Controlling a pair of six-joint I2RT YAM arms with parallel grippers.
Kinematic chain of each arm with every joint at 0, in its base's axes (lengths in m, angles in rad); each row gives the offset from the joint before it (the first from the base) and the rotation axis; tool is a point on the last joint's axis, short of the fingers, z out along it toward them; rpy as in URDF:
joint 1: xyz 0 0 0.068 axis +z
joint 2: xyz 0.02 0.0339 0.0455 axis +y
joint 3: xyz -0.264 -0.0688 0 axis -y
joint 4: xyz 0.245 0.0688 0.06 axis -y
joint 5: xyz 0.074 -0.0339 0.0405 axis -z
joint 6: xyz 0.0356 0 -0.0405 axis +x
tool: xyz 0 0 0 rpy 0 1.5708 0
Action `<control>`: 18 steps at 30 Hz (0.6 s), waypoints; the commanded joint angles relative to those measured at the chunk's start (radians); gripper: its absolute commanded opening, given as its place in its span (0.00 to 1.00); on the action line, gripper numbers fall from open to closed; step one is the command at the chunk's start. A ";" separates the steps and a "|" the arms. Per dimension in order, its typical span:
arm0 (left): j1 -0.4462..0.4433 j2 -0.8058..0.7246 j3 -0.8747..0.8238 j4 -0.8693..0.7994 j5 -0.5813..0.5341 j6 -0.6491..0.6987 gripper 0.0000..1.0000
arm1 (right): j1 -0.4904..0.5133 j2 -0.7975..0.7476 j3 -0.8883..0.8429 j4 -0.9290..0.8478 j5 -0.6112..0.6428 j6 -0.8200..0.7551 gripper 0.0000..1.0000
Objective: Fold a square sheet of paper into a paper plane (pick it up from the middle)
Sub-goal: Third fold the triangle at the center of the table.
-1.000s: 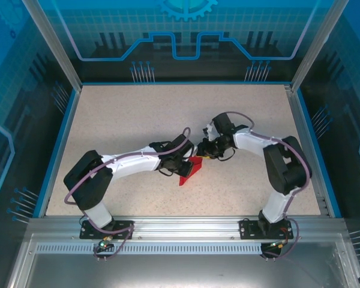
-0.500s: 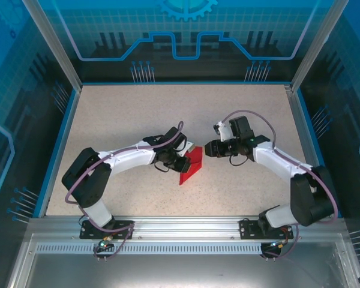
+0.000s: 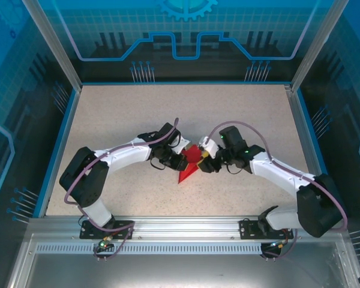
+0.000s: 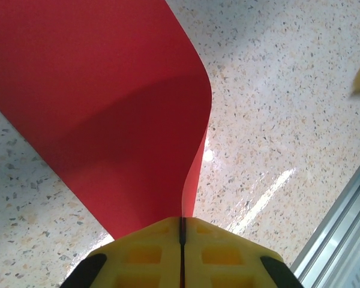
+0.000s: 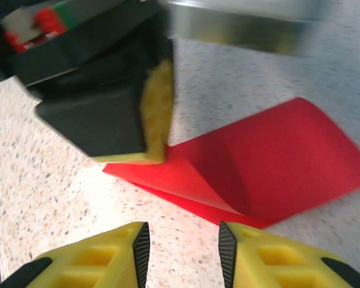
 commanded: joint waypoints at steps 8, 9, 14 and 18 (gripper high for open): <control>0.055 -0.028 -0.006 -0.045 0.096 0.072 0.09 | 0.079 0.123 0.137 -0.084 0.066 -0.214 0.40; 0.058 -0.030 -0.008 -0.045 0.105 0.075 0.09 | 0.083 0.128 0.142 -0.082 0.047 -0.220 0.41; 0.063 -0.020 0.008 -0.064 0.133 0.091 0.10 | 0.099 0.164 0.149 -0.054 -0.009 -0.229 0.41; 0.064 -0.022 0.012 -0.068 0.138 0.095 0.10 | 0.097 0.182 0.147 -0.044 -0.040 -0.221 0.41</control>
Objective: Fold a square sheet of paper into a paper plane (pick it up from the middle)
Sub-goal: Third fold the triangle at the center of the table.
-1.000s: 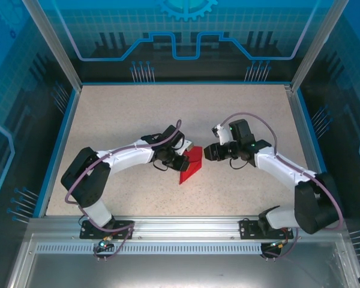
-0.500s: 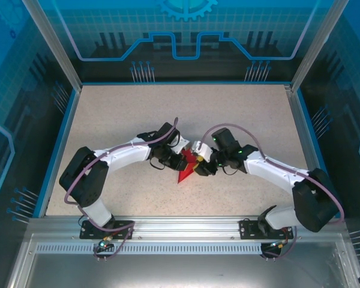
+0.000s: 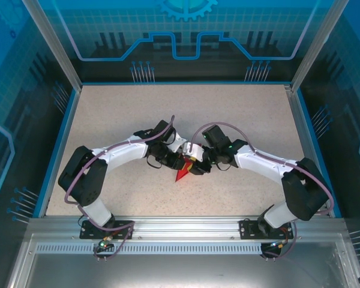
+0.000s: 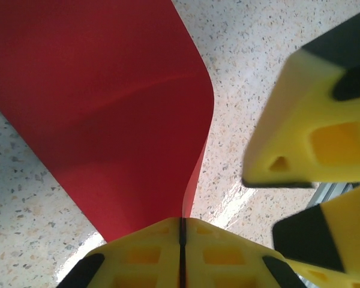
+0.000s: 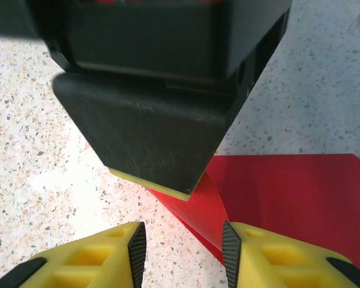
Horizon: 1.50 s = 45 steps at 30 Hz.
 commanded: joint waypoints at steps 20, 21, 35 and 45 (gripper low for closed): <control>0.012 -0.070 0.011 -0.124 0.038 0.088 0.11 | 0.009 0.054 -0.076 0.221 -0.093 0.111 0.45; 0.013 -0.072 0.016 -0.128 0.039 0.091 0.11 | 0.006 0.052 -0.086 0.231 -0.102 0.111 0.45; 0.013 -0.040 0.058 -0.166 0.066 0.103 0.23 | -0.021 0.057 -0.131 0.233 -0.147 0.095 0.28; 0.012 -0.075 0.011 -0.157 0.062 0.079 0.39 | -0.041 0.057 -0.132 0.237 -0.171 0.110 0.16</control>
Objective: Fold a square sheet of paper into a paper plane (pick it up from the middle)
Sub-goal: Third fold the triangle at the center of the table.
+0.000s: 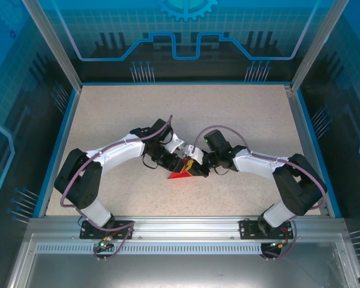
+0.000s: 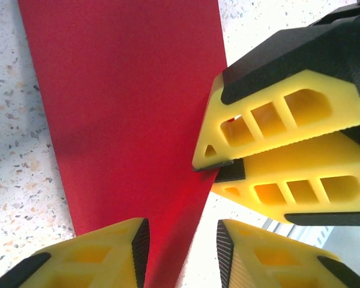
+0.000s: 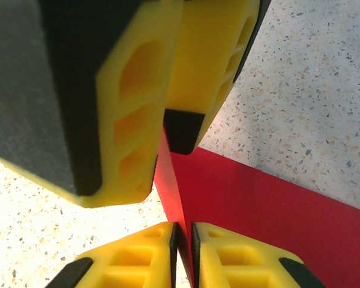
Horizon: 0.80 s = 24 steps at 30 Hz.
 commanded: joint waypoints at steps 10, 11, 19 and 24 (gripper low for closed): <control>0.000 -0.068 -0.033 -0.011 0.024 0.001 0.31 | -0.016 0.023 -0.011 0.003 -0.033 0.013 0.16; -0.001 -0.072 -0.034 -0.009 0.024 0.003 0.29 | -0.016 0.023 -0.010 0.004 -0.031 0.014 0.16; -0.002 -0.055 -0.026 -0.002 0.071 0.000 0.13 | -0.018 0.007 0.008 -0.018 0.012 0.049 0.24; -0.016 -0.040 -0.038 0.029 0.082 -0.032 0.12 | -0.101 -0.109 -0.018 0.008 0.030 0.240 0.42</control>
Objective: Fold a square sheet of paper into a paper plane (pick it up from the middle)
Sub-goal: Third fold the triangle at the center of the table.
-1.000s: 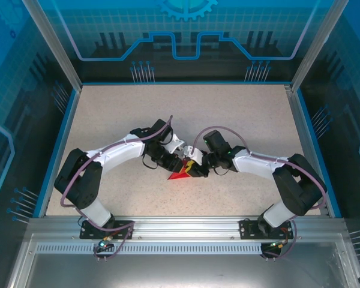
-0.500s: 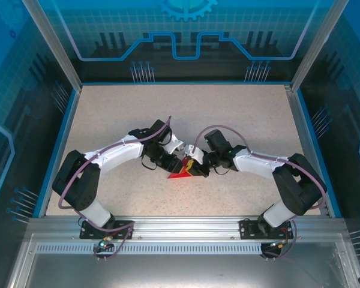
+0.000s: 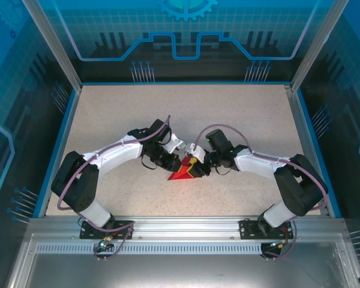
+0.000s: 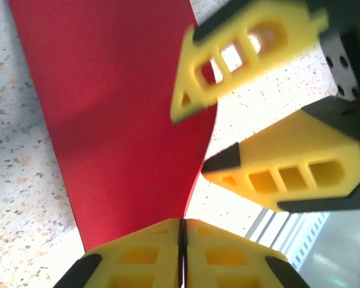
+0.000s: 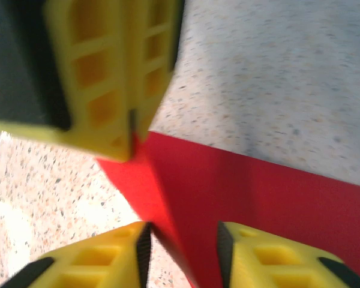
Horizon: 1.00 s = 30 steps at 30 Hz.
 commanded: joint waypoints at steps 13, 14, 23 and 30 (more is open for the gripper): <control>-0.181 0.110 0.046 0.072 -0.035 -0.172 0.13 | -0.266 -0.047 0.035 -0.165 -0.138 0.774 0.40; -0.191 0.120 0.048 0.078 -0.047 -0.185 0.12 | -0.254 -0.050 0.029 -0.164 -0.124 0.792 0.40; -0.213 0.172 0.078 0.150 -0.064 -0.225 0.14 | -0.204 0.010 -0.023 -0.082 -0.090 0.973 0.20; -0.199 0.242 0.124 0.118 -0.054 -0.167 0.13 | -0.170 0.063 -0.040 -0.040 -0.088 1.032 0.11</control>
